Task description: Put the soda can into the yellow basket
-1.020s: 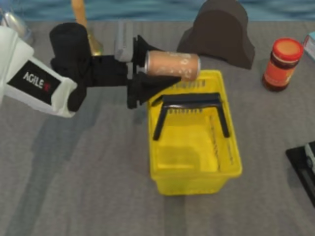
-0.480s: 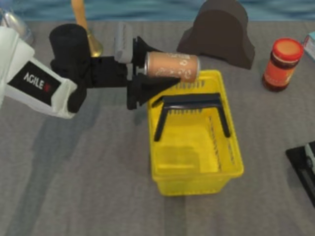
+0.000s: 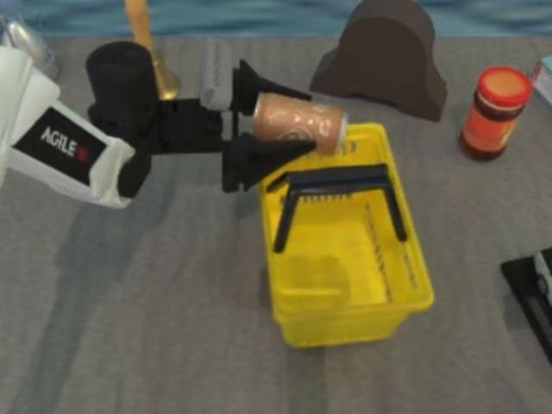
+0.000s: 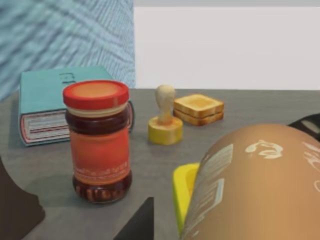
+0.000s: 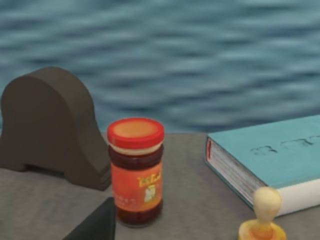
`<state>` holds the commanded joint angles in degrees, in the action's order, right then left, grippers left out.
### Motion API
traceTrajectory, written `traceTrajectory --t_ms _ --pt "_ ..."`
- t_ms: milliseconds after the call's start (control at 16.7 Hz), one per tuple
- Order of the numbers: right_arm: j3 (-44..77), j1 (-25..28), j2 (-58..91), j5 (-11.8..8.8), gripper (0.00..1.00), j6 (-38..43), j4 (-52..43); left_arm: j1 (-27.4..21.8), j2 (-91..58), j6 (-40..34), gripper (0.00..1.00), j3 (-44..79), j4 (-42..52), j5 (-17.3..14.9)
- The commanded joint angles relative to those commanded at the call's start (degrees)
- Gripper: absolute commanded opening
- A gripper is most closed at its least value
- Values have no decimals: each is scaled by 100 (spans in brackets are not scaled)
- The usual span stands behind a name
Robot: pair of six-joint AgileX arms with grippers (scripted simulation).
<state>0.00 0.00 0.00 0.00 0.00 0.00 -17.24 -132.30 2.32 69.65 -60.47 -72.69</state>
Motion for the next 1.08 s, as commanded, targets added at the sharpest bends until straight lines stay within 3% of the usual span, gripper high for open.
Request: traceTrajectory --t_ms 720,900,1080 --pt "161 87 166 -20 100 -108 -150 1 182 -32 100 -63 90 105" --pt "829 390 847 -66 100 -514 -714 110 842 -153 100 -371 416 501" --pt "1994 809 2033 -87 100 -1132 -1586 310 1954 -307 100 -942 994 1179"
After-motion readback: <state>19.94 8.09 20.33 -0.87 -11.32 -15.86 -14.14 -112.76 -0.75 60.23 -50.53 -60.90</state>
